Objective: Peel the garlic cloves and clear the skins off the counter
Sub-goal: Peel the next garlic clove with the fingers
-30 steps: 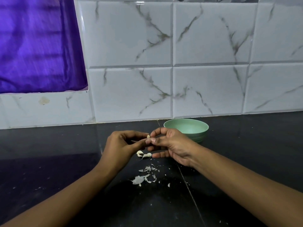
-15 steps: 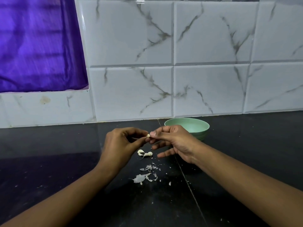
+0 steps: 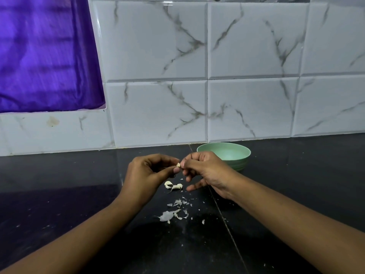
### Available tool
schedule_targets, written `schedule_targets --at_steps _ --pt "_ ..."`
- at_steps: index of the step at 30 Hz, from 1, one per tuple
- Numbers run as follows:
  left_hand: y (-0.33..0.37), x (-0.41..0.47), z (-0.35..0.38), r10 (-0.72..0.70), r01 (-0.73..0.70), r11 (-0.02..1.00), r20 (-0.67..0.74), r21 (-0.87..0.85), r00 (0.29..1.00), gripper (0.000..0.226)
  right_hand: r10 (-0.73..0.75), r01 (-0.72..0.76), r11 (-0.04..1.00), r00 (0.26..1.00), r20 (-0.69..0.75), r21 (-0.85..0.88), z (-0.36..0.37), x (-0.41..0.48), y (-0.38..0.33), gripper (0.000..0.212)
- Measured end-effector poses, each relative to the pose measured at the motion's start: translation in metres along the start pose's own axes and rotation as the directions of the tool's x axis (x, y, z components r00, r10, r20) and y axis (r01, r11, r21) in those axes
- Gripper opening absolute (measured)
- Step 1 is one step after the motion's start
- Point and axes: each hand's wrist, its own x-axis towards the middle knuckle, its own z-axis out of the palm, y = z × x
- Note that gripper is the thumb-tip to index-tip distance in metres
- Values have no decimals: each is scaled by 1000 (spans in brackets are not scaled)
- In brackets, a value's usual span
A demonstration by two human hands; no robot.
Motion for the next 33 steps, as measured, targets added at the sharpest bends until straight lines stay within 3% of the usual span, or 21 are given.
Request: schedule_targets --at_steps 6,9,12,15,21,33 --pt "-2 -1 2 -7 8 995 14 -101 1000 13 55 -57 997 998 38 46 0 2 1 11" --pt "2 0 3 -33 32 971 3 -238 999 15 93 -93 996 995 22 16 -1 3 3 14" --pt "2 1 3 -143 148 932 39 -330 989 19 134 -131 989 991 30 -70 -3 3 5 16" --pt "0 2 2 -290 319 871 132 -373 948 10 131 -107 975 985 110 -196 -7 1 2 13" --pt "-1 6 -4 -405 458 821 217 -341 888 11 57 -14 947 991 124 -320 -14 -2 -5 18" --pt "-4 4 -5 -436 499 836 278 -227 856 15 97 5 907 971 218 -422 -12 -1 0 17"
